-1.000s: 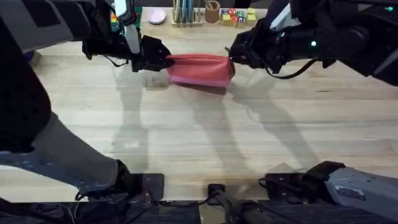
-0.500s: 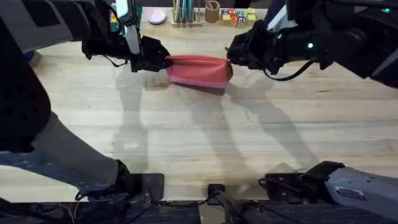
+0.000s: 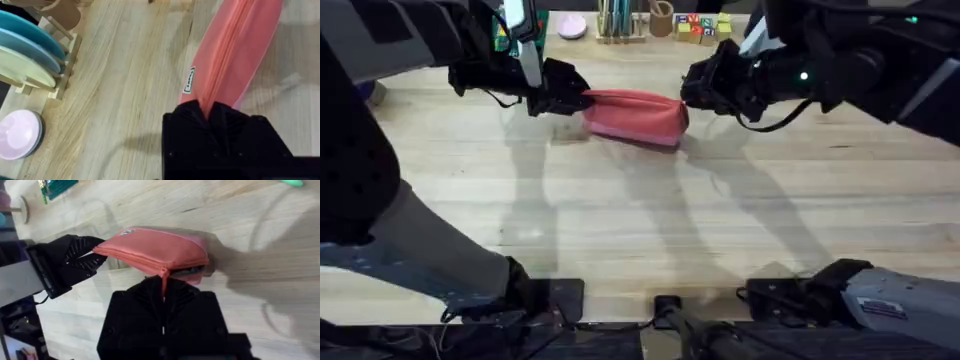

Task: Unzip the bag, pick up the pens from the table one at a time and place them inside, then zip the bag closed.

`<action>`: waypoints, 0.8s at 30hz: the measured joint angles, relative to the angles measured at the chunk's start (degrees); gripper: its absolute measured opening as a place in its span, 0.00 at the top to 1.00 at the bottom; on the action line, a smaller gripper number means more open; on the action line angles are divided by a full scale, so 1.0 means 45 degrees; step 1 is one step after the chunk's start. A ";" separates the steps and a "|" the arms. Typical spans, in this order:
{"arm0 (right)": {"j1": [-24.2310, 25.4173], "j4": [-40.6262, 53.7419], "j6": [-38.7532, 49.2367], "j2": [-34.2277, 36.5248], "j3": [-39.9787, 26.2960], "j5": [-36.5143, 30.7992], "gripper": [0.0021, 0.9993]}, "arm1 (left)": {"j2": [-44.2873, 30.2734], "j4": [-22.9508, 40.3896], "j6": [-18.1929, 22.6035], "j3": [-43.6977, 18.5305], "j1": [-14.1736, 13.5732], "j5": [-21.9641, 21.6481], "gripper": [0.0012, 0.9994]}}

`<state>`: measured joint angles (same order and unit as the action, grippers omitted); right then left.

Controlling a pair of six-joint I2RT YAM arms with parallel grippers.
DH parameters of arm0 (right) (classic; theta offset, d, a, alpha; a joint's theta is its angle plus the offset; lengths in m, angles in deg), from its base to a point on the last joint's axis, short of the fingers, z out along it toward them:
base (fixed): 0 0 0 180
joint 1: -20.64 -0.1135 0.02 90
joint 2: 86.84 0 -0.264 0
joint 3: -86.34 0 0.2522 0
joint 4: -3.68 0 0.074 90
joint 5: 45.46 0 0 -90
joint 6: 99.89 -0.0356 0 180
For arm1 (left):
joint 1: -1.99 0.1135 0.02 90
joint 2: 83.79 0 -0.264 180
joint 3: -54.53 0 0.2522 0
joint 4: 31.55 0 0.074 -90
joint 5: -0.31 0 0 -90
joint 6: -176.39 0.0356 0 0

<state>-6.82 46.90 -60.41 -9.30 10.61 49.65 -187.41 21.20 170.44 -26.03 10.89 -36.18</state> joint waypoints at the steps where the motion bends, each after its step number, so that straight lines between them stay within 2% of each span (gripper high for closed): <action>1: 0.0015 0.0000 0.0000 0.0000 0.0000 -0.0011 0.97 | 0.0001 0.0005 0.0000 0.0000 0.0000 0.0000 0.96; 8: 0.0556 -0.0034 0.0005 -0.0250 0.0000 -0.0029 0.97 | 0.0001 0.0040 0.0000 0.0000 -0.0010 0.0091 0.96; 12: 0.1076 -0.0046 0.0005 -0.0931 0.0000 -0.0029 0.97 | 0.0001 0.0049 0.0000 0.0000 -0.0029 0.0166 0.96; 16: 0.1677 -0.0152 0.0006 -0.1777 -0.0018 -0.0474 0.97 | 0.0001 -0.0083 0.0001 0.0000 0.0051 -0.0155 0.96; 24: 0.1729 -0.0058 0.0016 -0.1951 -0.0053 -0.0618 0.97 | 0.0001 -0.0053 0.0005 0.0000 0.0136 -0.0160 0.96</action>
<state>0.96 46.63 -60.34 -18.08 10.37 46.87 -187.40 20.96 170.46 -26.03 11.51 -36.90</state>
